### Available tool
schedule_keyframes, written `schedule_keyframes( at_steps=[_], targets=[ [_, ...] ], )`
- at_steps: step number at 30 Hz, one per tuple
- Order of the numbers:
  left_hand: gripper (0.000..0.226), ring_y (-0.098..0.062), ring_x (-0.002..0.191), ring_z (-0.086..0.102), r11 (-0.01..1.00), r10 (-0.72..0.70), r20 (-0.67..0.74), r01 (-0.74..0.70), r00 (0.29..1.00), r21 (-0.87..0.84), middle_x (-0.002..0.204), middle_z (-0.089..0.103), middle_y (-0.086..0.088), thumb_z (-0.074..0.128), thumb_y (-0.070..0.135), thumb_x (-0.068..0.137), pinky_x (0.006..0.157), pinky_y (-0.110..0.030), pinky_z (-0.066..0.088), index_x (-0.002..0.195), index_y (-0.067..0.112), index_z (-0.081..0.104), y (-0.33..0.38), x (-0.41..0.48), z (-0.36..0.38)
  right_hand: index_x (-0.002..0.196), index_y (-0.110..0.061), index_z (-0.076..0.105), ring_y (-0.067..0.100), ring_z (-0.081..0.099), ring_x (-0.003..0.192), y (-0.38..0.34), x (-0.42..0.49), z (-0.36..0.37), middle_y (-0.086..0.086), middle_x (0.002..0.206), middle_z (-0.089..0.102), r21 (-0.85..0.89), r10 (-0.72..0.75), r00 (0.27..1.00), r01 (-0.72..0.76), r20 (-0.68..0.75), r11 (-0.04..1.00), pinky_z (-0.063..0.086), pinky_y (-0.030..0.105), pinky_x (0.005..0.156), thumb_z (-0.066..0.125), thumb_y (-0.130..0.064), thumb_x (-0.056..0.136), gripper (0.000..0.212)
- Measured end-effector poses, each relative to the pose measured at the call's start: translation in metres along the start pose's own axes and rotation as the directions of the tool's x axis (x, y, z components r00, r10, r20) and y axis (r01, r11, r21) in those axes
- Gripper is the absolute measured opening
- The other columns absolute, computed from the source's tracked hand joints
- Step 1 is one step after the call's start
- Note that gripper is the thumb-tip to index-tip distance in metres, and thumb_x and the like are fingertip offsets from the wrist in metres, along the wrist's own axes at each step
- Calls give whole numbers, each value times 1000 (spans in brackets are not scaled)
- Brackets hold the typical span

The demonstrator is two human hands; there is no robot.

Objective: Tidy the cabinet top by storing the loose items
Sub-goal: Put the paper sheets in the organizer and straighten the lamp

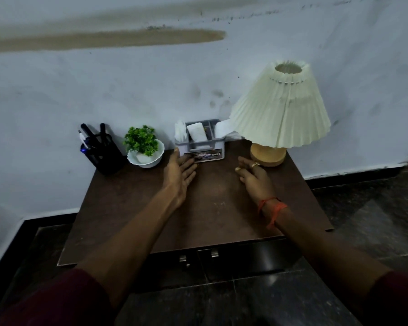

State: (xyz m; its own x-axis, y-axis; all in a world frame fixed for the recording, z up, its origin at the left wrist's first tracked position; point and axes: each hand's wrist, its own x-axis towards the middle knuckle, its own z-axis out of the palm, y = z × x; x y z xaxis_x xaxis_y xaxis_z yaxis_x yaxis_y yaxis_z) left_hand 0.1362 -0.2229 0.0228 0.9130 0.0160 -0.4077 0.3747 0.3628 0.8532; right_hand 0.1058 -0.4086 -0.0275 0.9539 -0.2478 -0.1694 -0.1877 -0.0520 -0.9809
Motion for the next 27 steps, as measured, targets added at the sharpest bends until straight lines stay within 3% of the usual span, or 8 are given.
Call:
schedule_keyframes(
  at_steps=[3,5,11,21,25,27],
  targets=[
    [49,-27,128,52,994,104,-129,-98,986,54,143,51,-11,42,35,100,98,-32,41,140,7,45,13,4,-13,137,-25,50,8,52,121,-11,8,23,-6,134,56,-6,-13,998,14,54,1000,40,40,110,64,-29,76,63],
    [52,-25,135,44,990,133,-144,-123,981,74,148,44,-8,41,37,100,101,-32,38,144,9,41,18,7,-17,142,-21,42,6,49,121,-19,14,35,-8,131,56,-53,-12,997,16,80,998,38,37,112,63,-19,83,63],
    [62,-23,145,28,989,55,21,-57,998,137,157,30,-6,24,48,101,117,-33,21,150,10,29,24,9,-12,137,-35,46,25,60,114,-25,33,54,-2,125,65,-216,5,999,6,49,976,46,41,102,56,-37,64,74],
    [60,-21,143,33,991,57,27,-60,998,117,153,38,-1,25,50,100,117,-36,19,147,15,37,23,6,-23,139,-37,41,22,60,116,-9,43,76,-5,123,66,-164,2,999,4,36,986,45,42,104,57,-47,48,93],
    [60,-21,142,35,995,53,35,-56,998,87,153,38,0,27,52,99,118,-37,19,147,16,37,26,9,-27,133,-42,45,20,63,111,-4,40,83,-9,117,69,-130,-11,1000,12,4,991,48,42,101,58,-44,49,85],
    [60,-21,141,35,995,52,39,-55,998,87,153,38,0,27,52,99,118,-38,19,147,16,37,26,11,-27,134,-36,48,18,62,109,-23,20,86,-9,117,68,-134,-9,999,4,-39,991,47,38,102,64,-34,60,76]
  ],
)
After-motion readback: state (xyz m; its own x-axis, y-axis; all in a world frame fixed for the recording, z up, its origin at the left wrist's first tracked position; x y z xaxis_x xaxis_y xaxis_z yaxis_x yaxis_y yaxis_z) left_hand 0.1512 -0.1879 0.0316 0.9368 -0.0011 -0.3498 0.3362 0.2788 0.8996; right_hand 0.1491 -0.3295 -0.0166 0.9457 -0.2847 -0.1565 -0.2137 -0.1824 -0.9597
